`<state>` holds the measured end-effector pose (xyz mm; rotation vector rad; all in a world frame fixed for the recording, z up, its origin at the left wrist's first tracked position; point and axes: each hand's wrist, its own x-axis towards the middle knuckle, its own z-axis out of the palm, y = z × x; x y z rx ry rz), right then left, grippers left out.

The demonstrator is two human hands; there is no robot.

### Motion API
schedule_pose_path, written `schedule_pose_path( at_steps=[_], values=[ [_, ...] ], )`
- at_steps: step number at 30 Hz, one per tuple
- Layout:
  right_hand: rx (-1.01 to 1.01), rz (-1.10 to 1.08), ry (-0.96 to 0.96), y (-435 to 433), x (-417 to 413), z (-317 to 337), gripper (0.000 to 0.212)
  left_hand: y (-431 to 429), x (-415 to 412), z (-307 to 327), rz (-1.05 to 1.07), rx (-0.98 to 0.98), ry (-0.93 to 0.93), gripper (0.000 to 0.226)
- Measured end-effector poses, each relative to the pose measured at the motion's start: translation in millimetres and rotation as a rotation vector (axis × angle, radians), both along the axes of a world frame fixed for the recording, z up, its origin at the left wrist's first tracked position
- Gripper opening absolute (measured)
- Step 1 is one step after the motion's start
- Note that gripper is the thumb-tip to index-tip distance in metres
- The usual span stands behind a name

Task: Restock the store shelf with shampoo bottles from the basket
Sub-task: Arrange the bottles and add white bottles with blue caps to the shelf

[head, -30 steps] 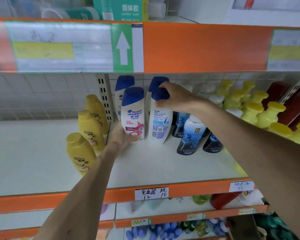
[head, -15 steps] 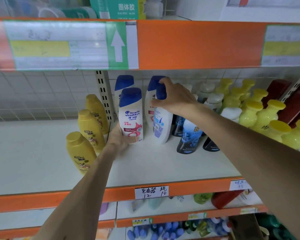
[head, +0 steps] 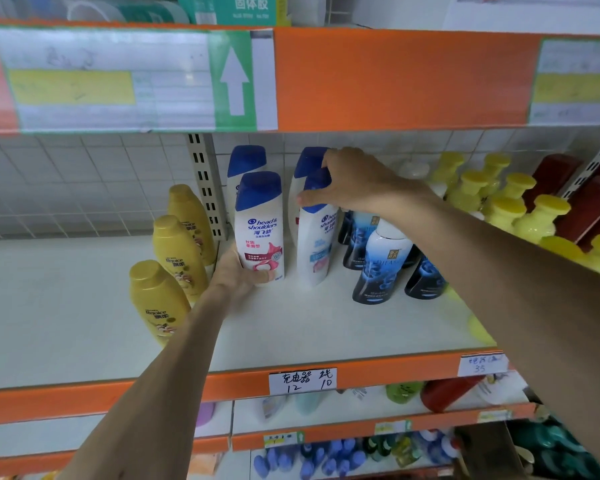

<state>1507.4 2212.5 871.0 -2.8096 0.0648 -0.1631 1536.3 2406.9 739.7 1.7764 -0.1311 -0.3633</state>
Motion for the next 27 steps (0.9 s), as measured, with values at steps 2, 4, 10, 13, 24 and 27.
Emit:
schedule_pose_path(
  at_steps=[2,4,10,13,24,27],
  values=[
    [-0.017,-0.044,-0.034,2.3,1.9,-3.9,0.082,0.5,1.0,-0.5,0.002,-0.012,0.0,0.061],
    [-0.022,-0.125,-0.069,3.2,-0.4,-5.1,0.086,1.9,2.8,-3.7,-0.002,-0.014,-0.002,0.062],
    [-0.008,-0.024,0.036,5.5,-13.0,4.5,0.074,5.2,-3.3,-12.7,0.027,-0.071,-0.018,0.059],
    [0.14,0.06,0.073,1.5,-18.2,13.3,0.045,5.5,-6.5,-13.0,0.054,-0.118,-0.032,0.065],
    [0.127,-0.025,-0.026,-3.5,-16.3,4.6,0.046,6.7,-5.6,-14.9,0.021,-0.089,-0.09,0.046],
    [0.162,-0.026,-0.026,-4.1,-17.2,3.3,0.047,7.0,-4.7,-14.1,0.016,-0.091,-0.085,0.044]
  ],
)
